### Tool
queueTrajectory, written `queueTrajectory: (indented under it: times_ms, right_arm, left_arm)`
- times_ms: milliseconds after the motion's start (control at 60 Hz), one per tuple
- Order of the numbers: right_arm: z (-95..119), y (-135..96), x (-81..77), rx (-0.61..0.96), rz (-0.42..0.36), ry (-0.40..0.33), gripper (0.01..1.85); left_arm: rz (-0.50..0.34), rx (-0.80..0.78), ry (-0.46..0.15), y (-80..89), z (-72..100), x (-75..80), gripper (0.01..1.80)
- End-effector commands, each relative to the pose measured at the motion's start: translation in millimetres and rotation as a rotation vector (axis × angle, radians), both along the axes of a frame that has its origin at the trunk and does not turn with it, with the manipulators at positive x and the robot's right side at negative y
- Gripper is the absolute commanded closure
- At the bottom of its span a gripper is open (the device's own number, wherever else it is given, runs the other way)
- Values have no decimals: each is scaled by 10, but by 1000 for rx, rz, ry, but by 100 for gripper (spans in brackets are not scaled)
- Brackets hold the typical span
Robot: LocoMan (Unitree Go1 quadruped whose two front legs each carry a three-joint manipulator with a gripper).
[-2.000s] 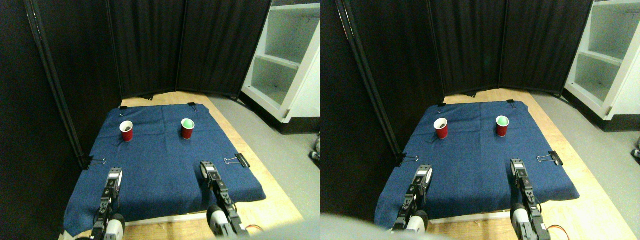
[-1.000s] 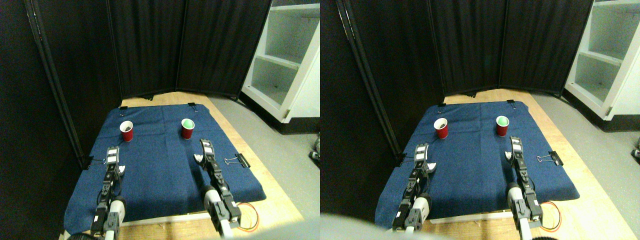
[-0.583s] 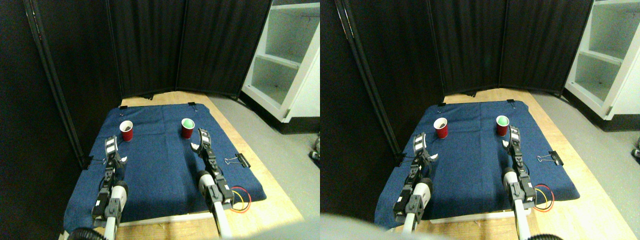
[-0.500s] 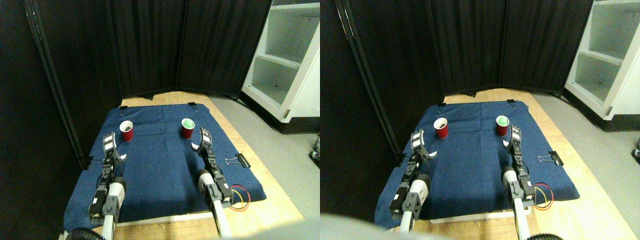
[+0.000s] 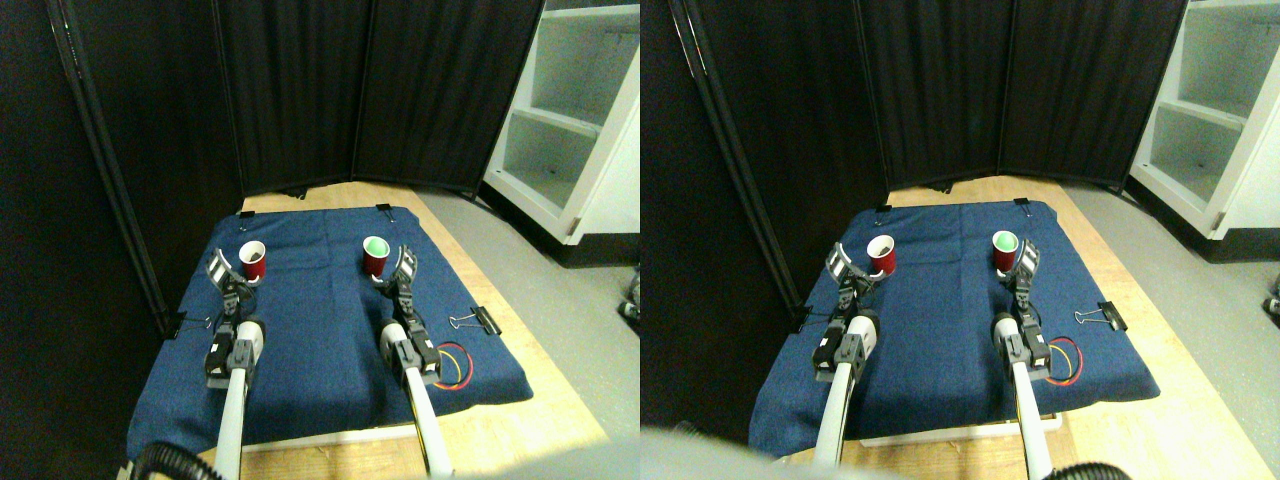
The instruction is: Pour (bimanual)
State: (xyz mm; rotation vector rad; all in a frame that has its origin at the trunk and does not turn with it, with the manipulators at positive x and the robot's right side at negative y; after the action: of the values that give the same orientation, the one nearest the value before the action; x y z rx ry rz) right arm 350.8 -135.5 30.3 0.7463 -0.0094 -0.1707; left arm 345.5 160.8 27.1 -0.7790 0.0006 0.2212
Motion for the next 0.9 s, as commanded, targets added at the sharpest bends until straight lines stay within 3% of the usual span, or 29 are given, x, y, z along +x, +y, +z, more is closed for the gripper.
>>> queueTrajectory:
  times_ms: [17,100,250,400,600,733,900]
  right_arm:
    - [2,-20,73,71,-27,-12,102]
    - [-25,-50,95,164,-83,3,101]
    - [-82,-97,159,319,-102,29,94]
    - [-142,-95,203,471,-99,1,94]
    - [-211,-66,222,527,-102,1,93]
    - [-252,-20,218,597,-145,2,99]
    - [-292,-29,256,638,-136,-2,103]
  left_arm:
    - [15,-57,-47,-46,21,86,91]
    - [46,-111,-49,-64,-22,128,89]
    - [80,-197,-58,-88,-104,176,86]
    - [103,-277,-58,-129,-181,195,80]
    - [111,-326,-33,-183,-242,145,81]
    - [109,-352,-25,-147,-311,184,85]
    - [118,-410,-18,-104,-370,230,94]
